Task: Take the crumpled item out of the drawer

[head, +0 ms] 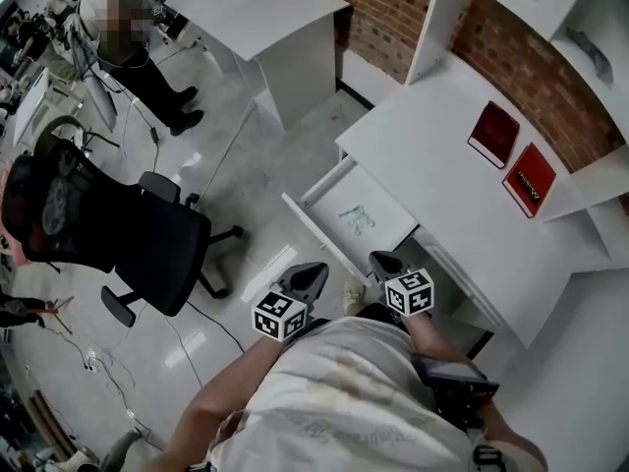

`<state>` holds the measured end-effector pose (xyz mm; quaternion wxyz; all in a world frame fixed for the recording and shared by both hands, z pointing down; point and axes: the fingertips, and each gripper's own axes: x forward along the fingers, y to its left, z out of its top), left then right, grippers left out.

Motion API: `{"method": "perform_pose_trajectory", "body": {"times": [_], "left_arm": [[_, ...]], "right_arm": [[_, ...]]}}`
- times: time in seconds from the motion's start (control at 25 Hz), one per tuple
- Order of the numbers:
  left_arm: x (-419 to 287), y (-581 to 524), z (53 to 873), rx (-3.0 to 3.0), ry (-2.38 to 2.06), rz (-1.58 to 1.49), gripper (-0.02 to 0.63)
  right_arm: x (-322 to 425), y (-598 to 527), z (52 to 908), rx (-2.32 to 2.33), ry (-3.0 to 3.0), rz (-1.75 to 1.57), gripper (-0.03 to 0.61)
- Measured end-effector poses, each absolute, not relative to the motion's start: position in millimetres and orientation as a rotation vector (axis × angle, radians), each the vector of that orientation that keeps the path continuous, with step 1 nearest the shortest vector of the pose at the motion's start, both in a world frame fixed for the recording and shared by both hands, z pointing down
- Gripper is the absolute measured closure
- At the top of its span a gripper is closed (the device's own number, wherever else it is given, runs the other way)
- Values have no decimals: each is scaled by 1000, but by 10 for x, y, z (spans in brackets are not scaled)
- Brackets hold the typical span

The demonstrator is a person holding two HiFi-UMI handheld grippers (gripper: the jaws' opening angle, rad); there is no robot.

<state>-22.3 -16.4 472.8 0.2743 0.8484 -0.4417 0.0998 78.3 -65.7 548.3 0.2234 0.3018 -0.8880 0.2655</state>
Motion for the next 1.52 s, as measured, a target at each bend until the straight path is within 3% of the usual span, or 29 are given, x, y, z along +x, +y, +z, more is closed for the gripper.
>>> {"method": "perform_pose_trajectory", "body": {"times": [1.52], "left_arm": [[-73, -876, 5127, 2025, -1374, 244, 594]], "right_arm": [[612, -1477, 6435, 411, -2290, 606, 551]]}}
